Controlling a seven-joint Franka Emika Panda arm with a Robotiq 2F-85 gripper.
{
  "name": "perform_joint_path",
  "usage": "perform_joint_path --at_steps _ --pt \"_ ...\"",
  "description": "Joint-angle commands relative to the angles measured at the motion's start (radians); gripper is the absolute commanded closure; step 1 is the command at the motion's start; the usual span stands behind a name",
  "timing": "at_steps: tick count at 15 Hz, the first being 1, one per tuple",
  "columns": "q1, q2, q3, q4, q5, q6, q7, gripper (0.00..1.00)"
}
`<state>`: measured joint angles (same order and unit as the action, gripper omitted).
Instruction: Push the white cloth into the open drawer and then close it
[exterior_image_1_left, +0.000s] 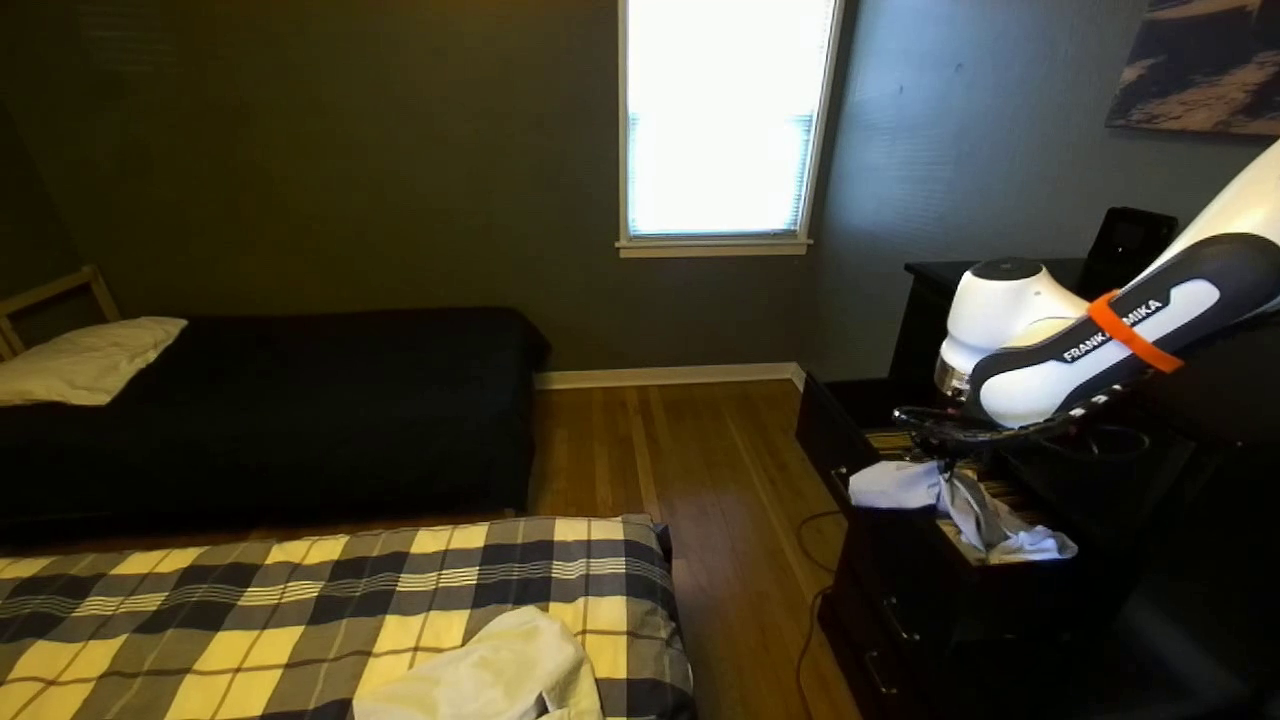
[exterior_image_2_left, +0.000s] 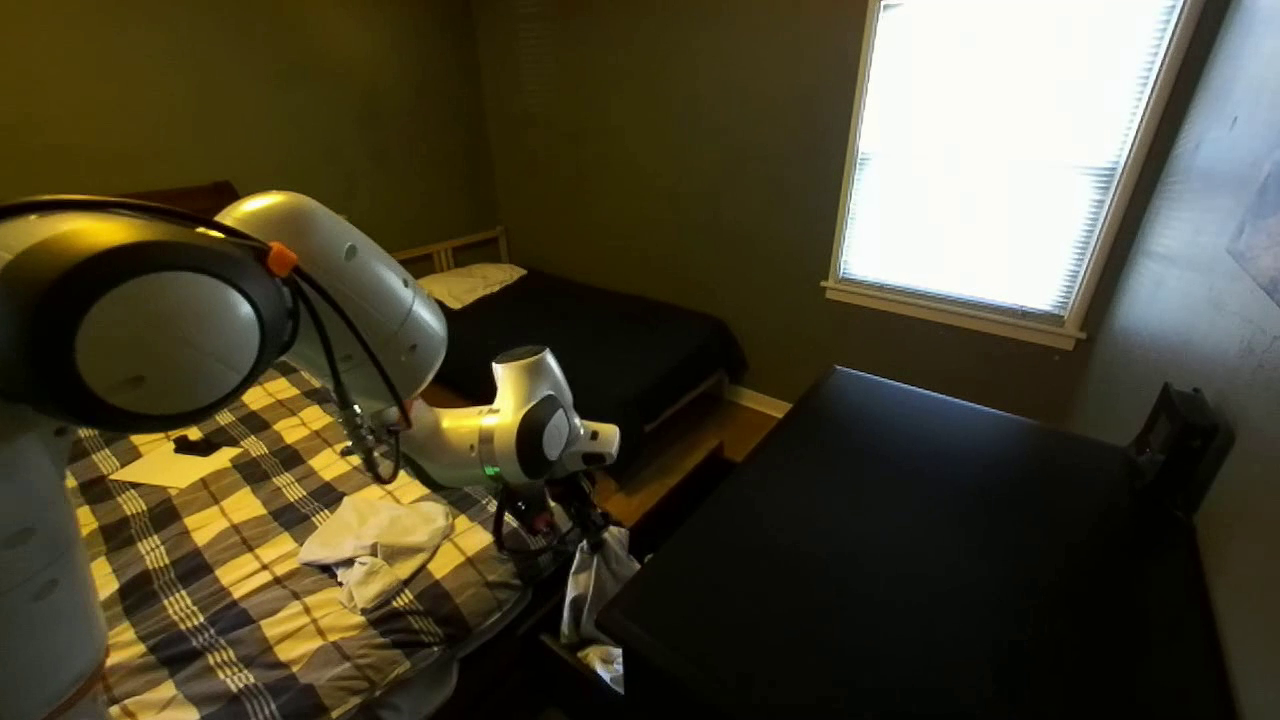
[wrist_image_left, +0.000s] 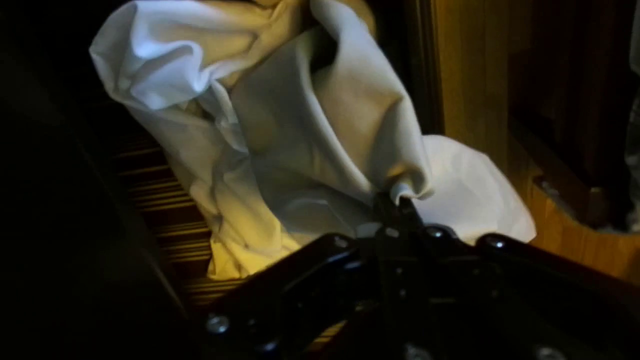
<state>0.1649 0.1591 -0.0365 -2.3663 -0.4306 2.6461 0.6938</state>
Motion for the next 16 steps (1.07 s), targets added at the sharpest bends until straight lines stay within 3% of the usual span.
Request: perform_joint_path --at_steps 1,7,8,9,11,16 --pt "-0.010 -0.071 -0.068 -0.018 -0.158 0.049 0.202 1.00" --pt "-0.013 -0.052 -0.147 0.006 -0.488 -0.031 0.609 1.00" --pt "-0.013 -0.035 -0.148 0.003 -0.494 -0.048 0.631 1.00" --pt "-0.059 -0.017 -0.099 0.004 -0.494 -0.068 0.644 1.00" --pt "-0.062 0.034 -0.085 0.010 -0.495 -0.109 0.669 1.00" --pt "-0.083 0.182 -0.045 0.022 -0.370 -0.084 0.580 1.00"
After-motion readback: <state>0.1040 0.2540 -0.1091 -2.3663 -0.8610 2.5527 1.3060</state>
